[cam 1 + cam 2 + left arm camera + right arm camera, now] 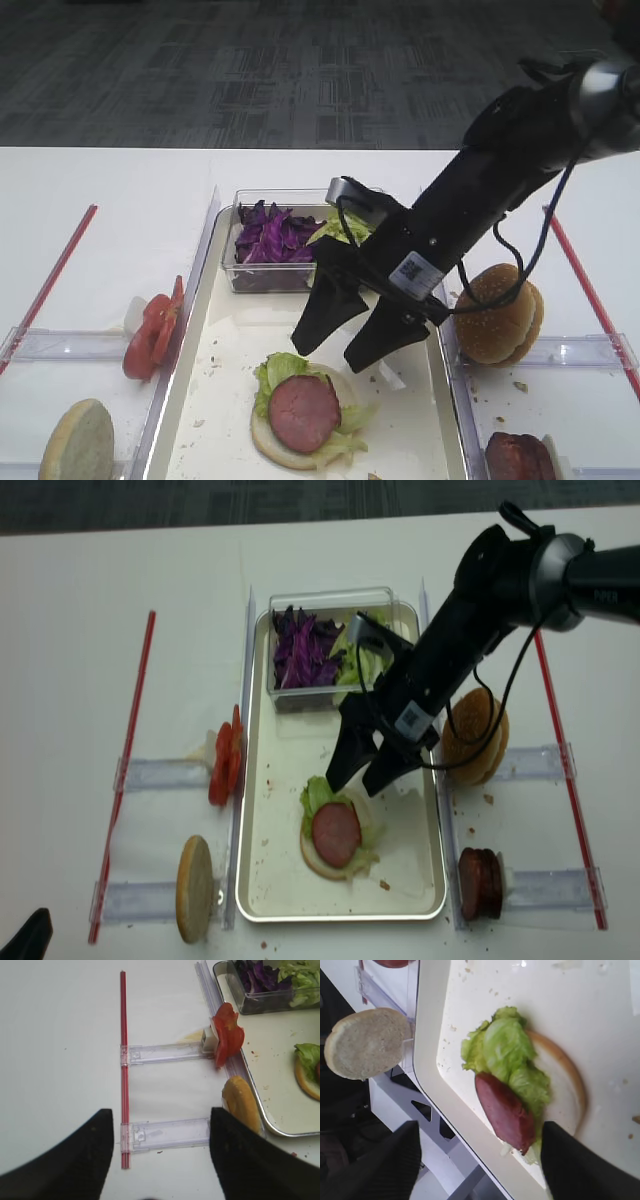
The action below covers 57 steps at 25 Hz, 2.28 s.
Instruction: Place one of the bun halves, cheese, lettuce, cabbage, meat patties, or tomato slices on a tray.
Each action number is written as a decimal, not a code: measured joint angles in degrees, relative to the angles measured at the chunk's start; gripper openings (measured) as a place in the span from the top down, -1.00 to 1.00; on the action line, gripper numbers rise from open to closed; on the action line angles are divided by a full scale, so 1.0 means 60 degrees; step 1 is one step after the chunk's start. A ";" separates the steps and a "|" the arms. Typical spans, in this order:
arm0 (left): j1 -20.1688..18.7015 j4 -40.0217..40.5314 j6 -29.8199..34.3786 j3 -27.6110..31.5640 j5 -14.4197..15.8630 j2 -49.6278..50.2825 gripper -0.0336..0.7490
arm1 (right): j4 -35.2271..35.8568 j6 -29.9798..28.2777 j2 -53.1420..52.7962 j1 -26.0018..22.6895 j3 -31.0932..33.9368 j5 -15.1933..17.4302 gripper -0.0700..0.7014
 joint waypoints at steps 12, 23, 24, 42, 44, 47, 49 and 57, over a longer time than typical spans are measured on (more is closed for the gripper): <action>0.0000 0.0000 0.0000 0.0000 0.0000 0.0000 -0.18 | -0.0589 0.1245 -0.1191 0.0000 0.0000 0.0079 -0.50; 0.0000 0.0000 0.0000 0.0000 0.0000 0.0000 -0.18 | -0.3407 0.2882 -0.2152 0.0000 -0.0022 0.0237 -0.50; 0.0000 0.0000 0.0000 0.0000 0.0000 0.0000 -0.18 | -0.3648 0.2936 -0.2206 0.0000 -0.0069 0.0261 -0.50; 0.0000 0.0000 0.0000 0.0000 0.0000 0.0000 -0.18 | -0.7234 0.5454 -0.2428 0.0000 -0.0154 0.0333 -0.50; 0.0000 0.0000 0.0000 0.0000 0.0000 0.0000 -0.18 | -0.7337 0.5585 -0.2428 0.0000 -0.0154 0.0351 -0.50; 0.0000 0.0000 0.0000 0.0000 0.0000 0.0000 -0.18 | -0.7378 0.5668 -0.2428 0.0000 -0.0160 0.0349 -0.50; 0.0000 0.0000 0.0000 0.0000 0.0000 0.0000 -0.18 | -0.7378 0.5668 -0.2428 0.0000 -0.0184 0.0349 -0.50; 0.0000 0.0000 0.0000 0.0000 0.0000 0.0000 -0.18 | -0.6966 0.5668 -0.2890 0.0000 -0.1141 0.0373 -0.50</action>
